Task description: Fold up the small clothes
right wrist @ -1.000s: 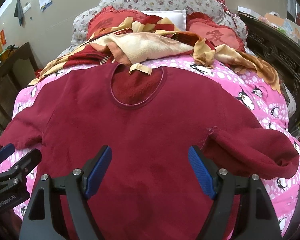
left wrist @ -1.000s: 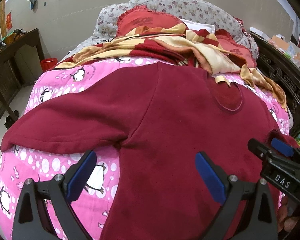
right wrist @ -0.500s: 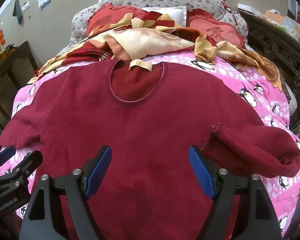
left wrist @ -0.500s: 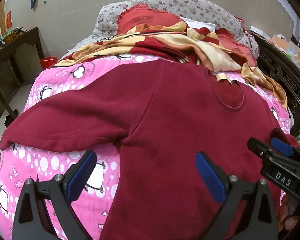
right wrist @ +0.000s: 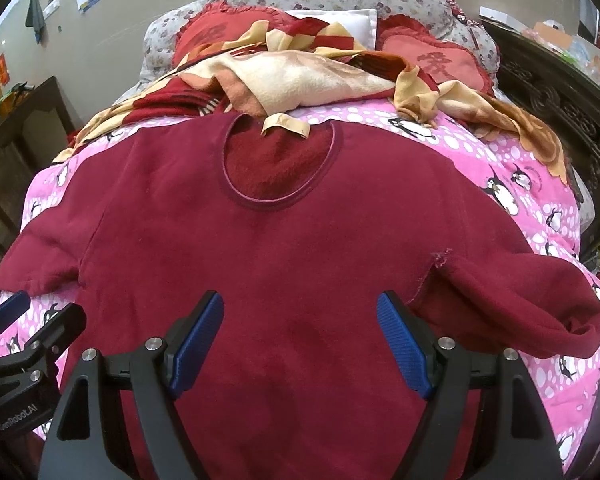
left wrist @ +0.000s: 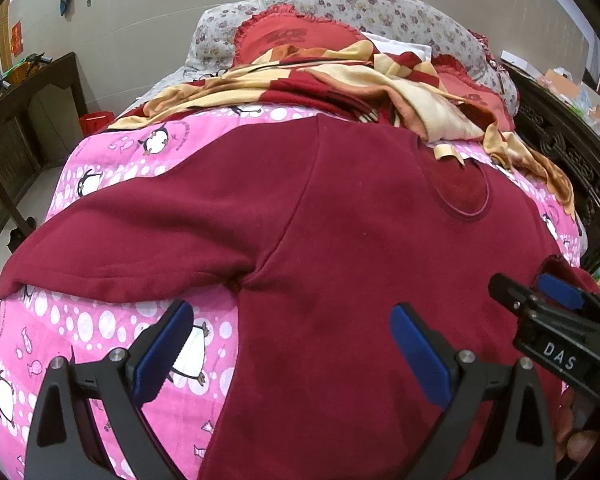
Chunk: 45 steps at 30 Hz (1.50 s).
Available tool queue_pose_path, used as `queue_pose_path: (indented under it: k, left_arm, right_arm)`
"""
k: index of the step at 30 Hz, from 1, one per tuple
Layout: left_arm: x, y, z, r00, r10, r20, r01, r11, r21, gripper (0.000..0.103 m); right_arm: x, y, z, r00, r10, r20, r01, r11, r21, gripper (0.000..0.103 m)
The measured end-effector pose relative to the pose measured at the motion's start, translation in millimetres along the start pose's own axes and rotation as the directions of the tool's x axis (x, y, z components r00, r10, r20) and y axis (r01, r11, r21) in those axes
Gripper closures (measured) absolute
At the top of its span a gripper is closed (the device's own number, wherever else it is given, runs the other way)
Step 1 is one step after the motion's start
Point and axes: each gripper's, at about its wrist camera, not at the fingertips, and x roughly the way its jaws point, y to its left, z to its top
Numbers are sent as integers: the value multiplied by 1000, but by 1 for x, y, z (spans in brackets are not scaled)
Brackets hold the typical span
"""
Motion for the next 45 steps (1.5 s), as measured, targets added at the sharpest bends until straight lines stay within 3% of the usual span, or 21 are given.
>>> queue_pose_path:
  k: [45]
  left_arm:
    - [9,19,3,1000,-1,-15,0,998,-59,2]
  right_arm:
    - [15,18,-1,999,24,-41,-24,1000,-18,20]
